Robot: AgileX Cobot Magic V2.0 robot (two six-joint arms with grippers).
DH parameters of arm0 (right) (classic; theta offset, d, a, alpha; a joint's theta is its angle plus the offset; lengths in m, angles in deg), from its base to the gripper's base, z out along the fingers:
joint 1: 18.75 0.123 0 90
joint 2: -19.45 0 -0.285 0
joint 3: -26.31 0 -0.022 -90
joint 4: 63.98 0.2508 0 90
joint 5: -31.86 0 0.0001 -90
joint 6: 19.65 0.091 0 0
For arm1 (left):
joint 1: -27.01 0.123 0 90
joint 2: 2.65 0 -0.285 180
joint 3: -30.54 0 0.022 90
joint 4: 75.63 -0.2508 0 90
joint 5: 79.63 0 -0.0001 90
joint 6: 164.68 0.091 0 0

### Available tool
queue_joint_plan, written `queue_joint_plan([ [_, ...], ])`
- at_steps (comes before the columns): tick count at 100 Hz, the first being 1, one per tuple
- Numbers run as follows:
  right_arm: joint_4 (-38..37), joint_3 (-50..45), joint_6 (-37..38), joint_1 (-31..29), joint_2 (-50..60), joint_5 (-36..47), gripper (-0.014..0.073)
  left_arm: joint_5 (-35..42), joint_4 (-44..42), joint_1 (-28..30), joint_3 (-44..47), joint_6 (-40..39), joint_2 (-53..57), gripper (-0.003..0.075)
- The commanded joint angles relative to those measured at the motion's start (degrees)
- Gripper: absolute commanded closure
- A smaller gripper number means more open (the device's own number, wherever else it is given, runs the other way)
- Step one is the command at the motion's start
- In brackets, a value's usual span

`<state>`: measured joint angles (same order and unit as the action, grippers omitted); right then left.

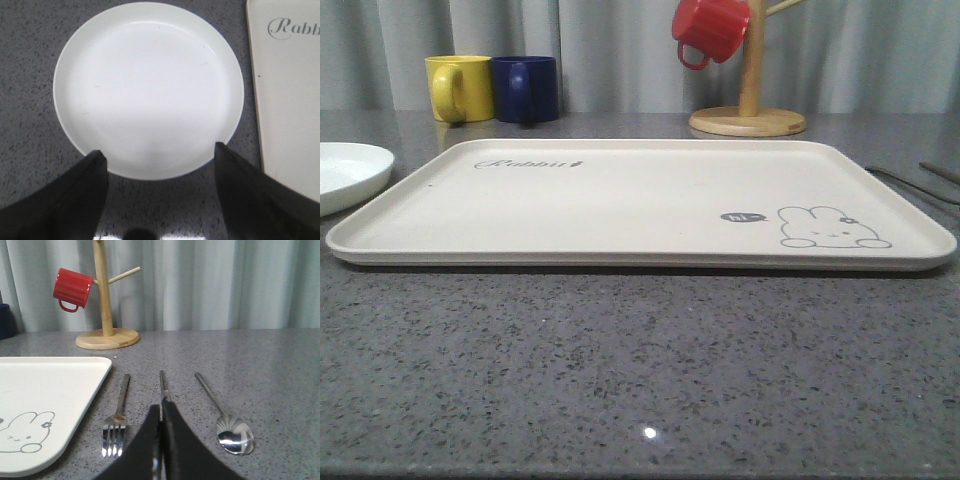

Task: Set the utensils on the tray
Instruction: 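Grasp the white plate rim with the left gripper and lift it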

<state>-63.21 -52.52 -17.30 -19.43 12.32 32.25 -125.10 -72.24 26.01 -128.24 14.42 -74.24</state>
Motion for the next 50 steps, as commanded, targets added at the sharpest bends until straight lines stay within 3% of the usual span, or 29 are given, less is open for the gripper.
queue_joint_plan([
  [1,-0.09,1.07,-0.25,-0.22,1.19,4.70,0.0662,3.83,0.26,0.28,-4.95,-0.87,-3.56,0.0279],
  [50,-0.09,1.07,-0.25,-0.22,1.19,4.70,0.0662,3.99,0.26,11.32,-10.71,-0.03,-16.31,0.0279],
])
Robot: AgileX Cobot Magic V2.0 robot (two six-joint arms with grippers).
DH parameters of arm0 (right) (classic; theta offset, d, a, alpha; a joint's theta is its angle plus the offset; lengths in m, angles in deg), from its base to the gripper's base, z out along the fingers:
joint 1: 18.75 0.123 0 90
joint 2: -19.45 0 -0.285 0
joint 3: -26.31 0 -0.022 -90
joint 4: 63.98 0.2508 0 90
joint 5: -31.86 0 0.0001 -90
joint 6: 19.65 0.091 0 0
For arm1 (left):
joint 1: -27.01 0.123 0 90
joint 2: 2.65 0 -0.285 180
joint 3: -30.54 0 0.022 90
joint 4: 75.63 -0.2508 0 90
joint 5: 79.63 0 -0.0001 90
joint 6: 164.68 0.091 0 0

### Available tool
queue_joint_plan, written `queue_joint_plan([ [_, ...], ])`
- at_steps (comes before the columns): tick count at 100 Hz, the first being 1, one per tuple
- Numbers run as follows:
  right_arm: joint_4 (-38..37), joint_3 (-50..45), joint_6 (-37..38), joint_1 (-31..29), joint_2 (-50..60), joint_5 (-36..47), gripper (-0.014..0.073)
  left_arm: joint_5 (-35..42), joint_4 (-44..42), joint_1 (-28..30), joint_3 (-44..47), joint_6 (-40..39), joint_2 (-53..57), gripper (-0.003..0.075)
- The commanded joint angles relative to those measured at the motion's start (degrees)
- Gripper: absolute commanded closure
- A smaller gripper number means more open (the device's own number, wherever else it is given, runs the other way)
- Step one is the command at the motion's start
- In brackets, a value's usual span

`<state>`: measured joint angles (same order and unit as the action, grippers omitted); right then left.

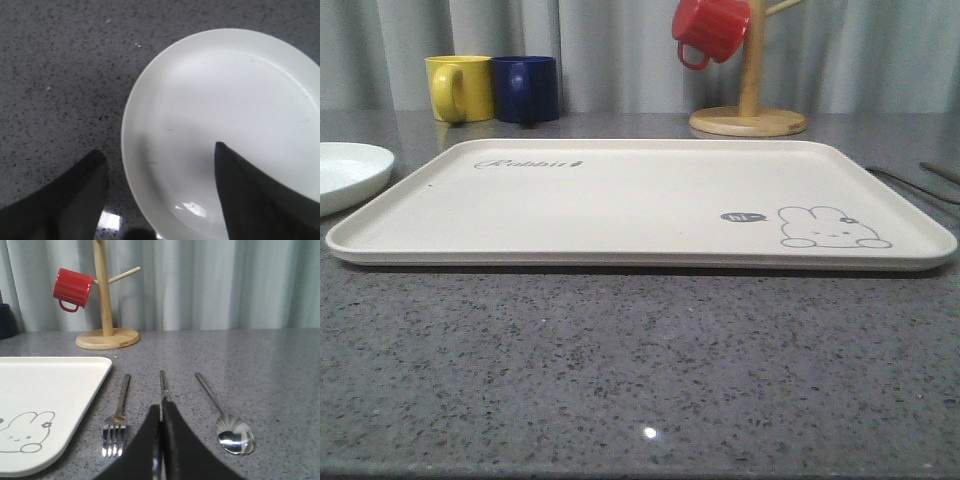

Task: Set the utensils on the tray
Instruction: 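Grasp the white plate rim with the left gripper and lift it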

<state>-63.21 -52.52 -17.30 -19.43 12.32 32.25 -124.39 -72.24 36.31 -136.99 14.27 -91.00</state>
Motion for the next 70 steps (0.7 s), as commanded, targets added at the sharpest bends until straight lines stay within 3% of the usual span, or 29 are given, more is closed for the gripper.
queue_joint_plan([
  [1,-0.09,1.07,-0.25,-0.22,1.19,4.70,0.0662,3.31,0.26,1.05,-1.96,0.12,0.10,0.0279],
  [63,-0.09,1.07,-0.25,-0.22,1.19,4.70,0.0662,4.88,0.24,2.88,-1.96,1.05,-10.25,0.0279],
  [70,-0.09,1.07,-0.25,-0.22,1.19,4.70,0.0662,4.76,0.24,2.88,-1.96,1.51,-10.72,0.0321],
])
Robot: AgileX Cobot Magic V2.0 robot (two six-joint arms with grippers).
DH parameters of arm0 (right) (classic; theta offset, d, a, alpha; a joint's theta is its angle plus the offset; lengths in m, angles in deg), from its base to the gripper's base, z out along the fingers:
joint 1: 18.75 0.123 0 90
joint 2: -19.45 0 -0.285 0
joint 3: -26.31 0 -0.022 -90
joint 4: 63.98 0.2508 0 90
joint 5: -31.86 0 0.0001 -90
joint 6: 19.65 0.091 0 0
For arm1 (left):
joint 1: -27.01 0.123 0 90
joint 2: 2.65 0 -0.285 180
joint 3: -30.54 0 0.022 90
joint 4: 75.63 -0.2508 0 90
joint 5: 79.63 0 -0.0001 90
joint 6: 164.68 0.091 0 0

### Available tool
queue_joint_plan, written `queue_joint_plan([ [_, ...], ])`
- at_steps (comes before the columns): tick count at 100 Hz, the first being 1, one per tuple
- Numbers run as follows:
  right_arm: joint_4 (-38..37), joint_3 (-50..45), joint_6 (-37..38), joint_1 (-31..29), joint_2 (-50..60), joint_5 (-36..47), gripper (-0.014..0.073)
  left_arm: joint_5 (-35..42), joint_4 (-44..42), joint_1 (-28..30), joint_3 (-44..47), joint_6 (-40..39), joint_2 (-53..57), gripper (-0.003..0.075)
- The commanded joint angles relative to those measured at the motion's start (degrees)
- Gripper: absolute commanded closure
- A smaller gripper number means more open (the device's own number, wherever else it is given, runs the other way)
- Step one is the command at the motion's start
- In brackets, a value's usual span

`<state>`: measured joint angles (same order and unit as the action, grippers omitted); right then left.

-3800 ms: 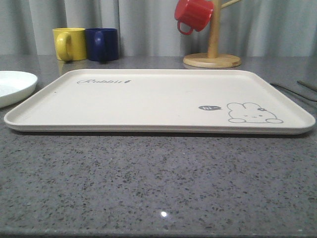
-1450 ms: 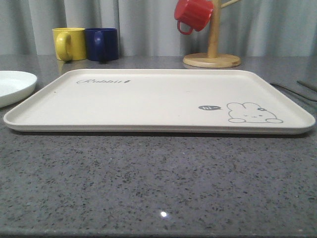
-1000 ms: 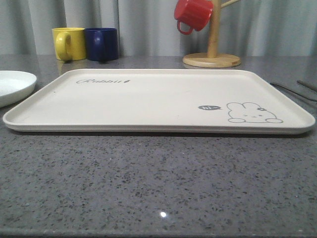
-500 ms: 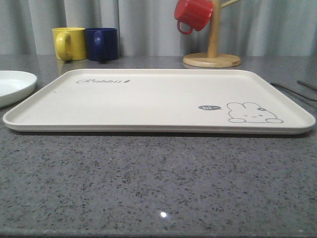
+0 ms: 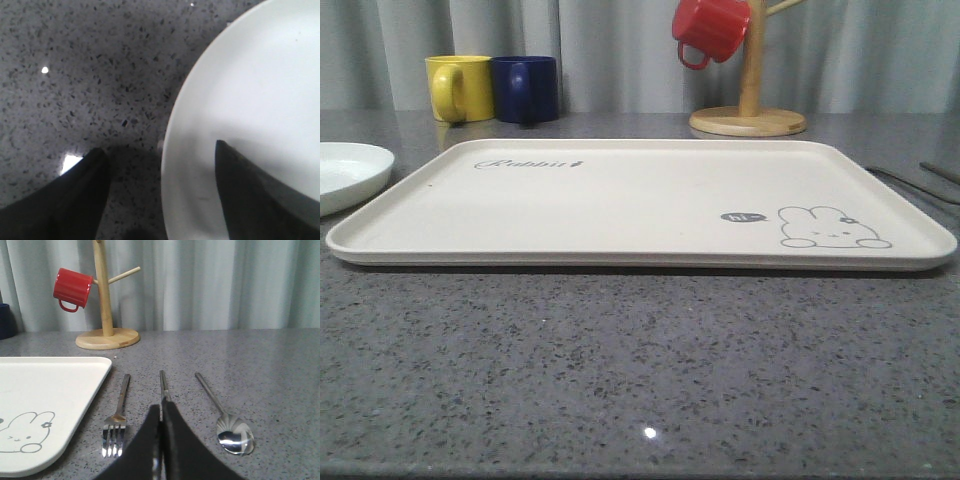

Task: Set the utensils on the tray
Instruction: 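Grasp the white plate rim with the left gripper and lift it, then lower the plate onto the tray and open the left gripper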

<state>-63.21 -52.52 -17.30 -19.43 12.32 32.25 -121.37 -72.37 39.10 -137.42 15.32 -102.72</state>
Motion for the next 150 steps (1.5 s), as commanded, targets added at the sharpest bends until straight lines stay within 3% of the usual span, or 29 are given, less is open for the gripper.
queue_joint_plan([
  [1,-0.09,1.07,-0.25,-0.22,1.19,4.70,0.0662,1.64,0.37,0.08,-1.53,0.46,0.99,0.0329],
  [8,-0.09,1.07,-0.25,-0.22,1.19,4.70,0.0662,1.53,0.37,0.08,-1.53,0.56,0.99,0.0430],
  [21,-0.09,1.07,-0.25,-0.22,1.19,4.70,0.0662,1.53,0.37,0.08,-1.53,1.07,0.99,0.0737],
  [46,-0.09,1.07,-0.25,-0.22,1.19,4.70,0.0662,-0.06,2.57,0.08,-3.41,2.76,3.99,0.0730],
  [90,-0.09,1.07,-0.25,-0.22,1.19,4.70,0.0662,-8.72,21.17,-0.44,-11.61,15.02,14.35,0.0732],
  [150,-0.09,1.07,-0.25,-0.22,1.19,4.70,0.0662,-5.08,24.58,-20.68,-13.71,15.52,2.17,0.0738],
])
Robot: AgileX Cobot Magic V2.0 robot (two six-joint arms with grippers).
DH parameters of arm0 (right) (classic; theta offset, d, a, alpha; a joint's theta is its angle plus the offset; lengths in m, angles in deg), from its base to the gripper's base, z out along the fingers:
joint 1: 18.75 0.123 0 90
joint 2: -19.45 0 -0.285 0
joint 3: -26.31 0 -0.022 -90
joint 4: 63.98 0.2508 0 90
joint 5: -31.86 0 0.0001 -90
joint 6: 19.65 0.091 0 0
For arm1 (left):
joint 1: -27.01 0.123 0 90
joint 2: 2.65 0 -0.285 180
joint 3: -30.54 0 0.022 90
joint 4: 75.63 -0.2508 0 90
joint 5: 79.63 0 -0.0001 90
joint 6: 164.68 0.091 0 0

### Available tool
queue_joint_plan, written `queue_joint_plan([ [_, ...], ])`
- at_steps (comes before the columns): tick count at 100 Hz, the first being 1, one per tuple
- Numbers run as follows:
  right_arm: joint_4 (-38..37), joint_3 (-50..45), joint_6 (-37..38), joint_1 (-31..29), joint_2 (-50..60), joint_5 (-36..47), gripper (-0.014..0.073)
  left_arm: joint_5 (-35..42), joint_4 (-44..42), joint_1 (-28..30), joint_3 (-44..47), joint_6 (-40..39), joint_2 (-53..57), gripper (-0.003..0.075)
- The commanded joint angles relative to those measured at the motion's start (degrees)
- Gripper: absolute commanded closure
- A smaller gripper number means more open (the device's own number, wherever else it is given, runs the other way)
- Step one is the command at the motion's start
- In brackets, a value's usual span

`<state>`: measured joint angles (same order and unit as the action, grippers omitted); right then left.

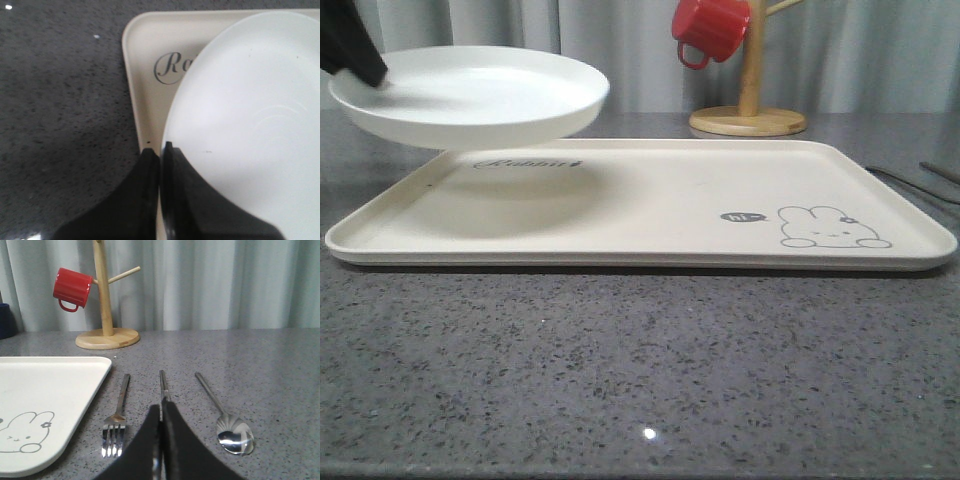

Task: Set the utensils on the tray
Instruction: 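Lower the plate onto the tray and open the left gripper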

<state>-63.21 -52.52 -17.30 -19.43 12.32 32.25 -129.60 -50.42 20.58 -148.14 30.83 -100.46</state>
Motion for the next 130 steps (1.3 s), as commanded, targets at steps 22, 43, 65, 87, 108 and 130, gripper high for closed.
queue_joint_plan([
  [22,-0.09,1.07,-0.25,-0.22,1.19,4.70,0.0662,2.06,2.66,-5.94,-6.80,0.02,-5.16,0.0738],
  [43,-0.09,1.07,-0.25,-0.22,1.19,4.70,0.0662,0.97,2.37,-6.68,-7.13,0.02,-8.62,0.0738],
  [65,-0.09,1.07,-0.25,-0.22,1.19,4.70,0.0662,0.71,1.85,-6.68,-7.13,0.02,-9.35,0.0736],
  [87,-0.09,1.07,-0.25,-0.22,1.19,4.70,0.0662,0.51,1.27,-6.68,-7.13,0.02,-9.35,0.0567],
  [108,-0.09,1.07,-0.25,-0.22,1.19,4.70,0.0662,1.32,1.53,-6.68,-7.13,0.02,-9.07,0.0367],
  [130,-0.09,1.07,-0.25,-0.22,1.19,4.70,0.0662,7.21,1.37,-6.68,-7.13,0.02,-3.34,0.0364],
])
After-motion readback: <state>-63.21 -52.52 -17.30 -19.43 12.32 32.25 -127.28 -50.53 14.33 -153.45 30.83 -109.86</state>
